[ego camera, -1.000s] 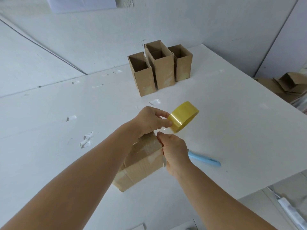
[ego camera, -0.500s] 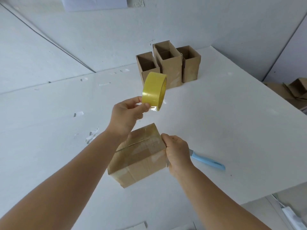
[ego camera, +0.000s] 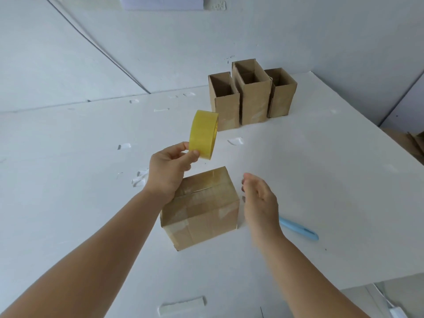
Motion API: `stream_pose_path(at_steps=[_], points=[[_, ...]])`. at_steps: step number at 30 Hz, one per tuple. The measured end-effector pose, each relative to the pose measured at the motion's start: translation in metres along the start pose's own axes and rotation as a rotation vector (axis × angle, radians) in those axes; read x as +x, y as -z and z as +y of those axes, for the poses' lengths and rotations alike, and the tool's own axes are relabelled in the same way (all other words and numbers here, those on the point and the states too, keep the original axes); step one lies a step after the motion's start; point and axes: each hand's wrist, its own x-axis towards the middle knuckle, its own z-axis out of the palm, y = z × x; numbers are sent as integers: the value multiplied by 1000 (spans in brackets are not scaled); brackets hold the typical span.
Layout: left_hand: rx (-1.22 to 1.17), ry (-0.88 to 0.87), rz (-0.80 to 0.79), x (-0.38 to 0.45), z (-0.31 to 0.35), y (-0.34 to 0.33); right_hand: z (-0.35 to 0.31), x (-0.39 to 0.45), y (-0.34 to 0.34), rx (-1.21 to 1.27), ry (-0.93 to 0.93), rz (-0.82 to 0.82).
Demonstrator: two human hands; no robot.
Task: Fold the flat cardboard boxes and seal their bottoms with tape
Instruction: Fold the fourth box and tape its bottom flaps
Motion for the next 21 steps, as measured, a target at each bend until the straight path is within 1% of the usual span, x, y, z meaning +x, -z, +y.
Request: stream_pose_path(at_steps=[1, 3, 4, 6, 9, 11, 13, 15, 18, 19, 21], points=[[0, 0, -3, 0, -1, 0, -6, -6, -3, -54, 99, -67], [-4, -5, -6, -1, 0, -1, -7, -16, -11, -180, 187, -199], [-17, -2, -1, -3, 1, -2, -4, -17, -14, -219, 192, -232], [-78, 41, 28, -7, 4, -5, -5, -11, -15, -251, 184, -242], [-189, 156, 85, -19, 6, -9, -16, 17, -13, -289, 137, -274], [-241, 208, 106, -34, 6, -12, -23, 37, -12, -300, 126, -360], [-302, 211, 130, -48, 6, -15, -28, 51, -15, -294, 137, -455], [-360, 192, 147, -55, 8, -15, -32, 59, -18, -306, 139, -514], [-366, 141, 140, -50, 16, -4, -38, 65, -22, -349, 180, -518], [-357, 123, 116, -46, 20, 2, -39, 67, -22, -348, 195, -488], [-313, 89, 37, -39, 25, 13, -47, 70, -21, -256, 201, -411]])
